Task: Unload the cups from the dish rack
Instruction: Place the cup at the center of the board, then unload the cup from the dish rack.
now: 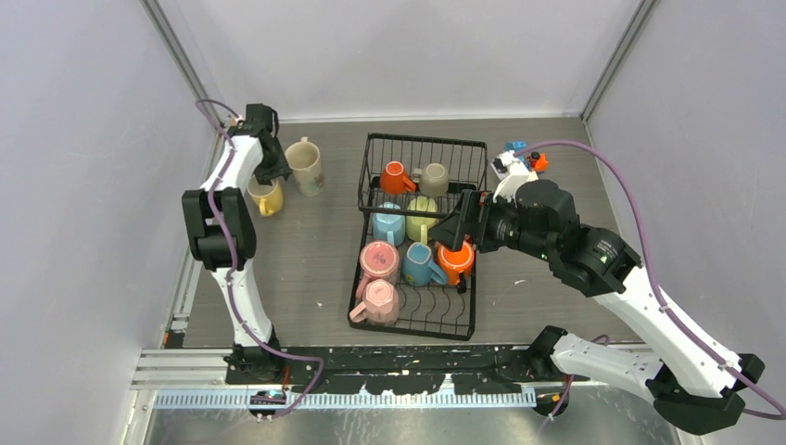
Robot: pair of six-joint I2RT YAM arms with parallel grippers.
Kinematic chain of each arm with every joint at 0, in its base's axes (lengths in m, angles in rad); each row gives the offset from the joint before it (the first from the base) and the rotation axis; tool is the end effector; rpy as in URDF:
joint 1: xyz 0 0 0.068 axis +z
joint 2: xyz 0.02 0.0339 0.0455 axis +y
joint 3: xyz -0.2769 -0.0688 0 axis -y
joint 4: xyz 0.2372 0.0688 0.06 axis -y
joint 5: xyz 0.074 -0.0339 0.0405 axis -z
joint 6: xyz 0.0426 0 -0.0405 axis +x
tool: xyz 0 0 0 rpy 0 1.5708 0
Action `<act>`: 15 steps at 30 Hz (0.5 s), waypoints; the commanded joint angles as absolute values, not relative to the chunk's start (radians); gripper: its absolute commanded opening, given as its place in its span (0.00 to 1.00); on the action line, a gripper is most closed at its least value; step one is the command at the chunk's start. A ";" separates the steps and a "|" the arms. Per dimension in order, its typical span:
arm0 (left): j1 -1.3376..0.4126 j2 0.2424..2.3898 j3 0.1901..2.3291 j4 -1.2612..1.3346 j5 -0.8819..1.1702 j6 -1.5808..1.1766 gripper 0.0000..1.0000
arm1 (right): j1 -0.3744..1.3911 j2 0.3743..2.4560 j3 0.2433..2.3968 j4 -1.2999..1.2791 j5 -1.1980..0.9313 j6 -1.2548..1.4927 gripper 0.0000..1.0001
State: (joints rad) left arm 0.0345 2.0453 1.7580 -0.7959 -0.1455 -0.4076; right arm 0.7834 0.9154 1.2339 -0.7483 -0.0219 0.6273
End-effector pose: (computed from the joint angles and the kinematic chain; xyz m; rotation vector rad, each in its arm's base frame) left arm 0.4449 0.0215 0.2475 -0.6245 2.5610 0.0672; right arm 0.1153 0.1162 0.4157 -0.1805 2.1162 0.9012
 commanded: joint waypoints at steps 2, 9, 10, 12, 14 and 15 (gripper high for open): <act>0.040 1.961 1.787 -0.811 -0.152 -0.390 0.46 | 0.781 0.915 1.236 -0.703 -0.036 0.628 1.00; 0.040 1.827 1.727 -0.807 -0.160 -0.394 0.57 | 0.781 0.907 1.228 -0.697 -0.040 0.628 1.00; 0.039 1.809 1.719 -0.808 -0.165 -0.394 0.59 | 0.782 0.907 1.226 -0.696 -0.041 0.627 1.00; 0.040 1.774 1.706 -0.813 -0.178 -0.393 0.61 | 0.781 0.906 1.222 -0.692 -0.044 0.626 1.00; 0.040 1.740 1.697 -0.820 -0.186 -0.389 0.65 | 0.780 0.907 1.218 -0.688 -0.046 0.626 1.00; 0.040 1.723 1.690 -0.823 -0.186 -0.387 0.66 | 0.781 0.908 1.218 -0.685 -0.048 0.625 1.00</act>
State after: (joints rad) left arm 0.0345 1.8175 1.7103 -0.8112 -0.1570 -0.4065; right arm 0.7834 0.9165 1.2163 -0.7372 -0.0303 0.6273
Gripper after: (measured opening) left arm 0.637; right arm 0.996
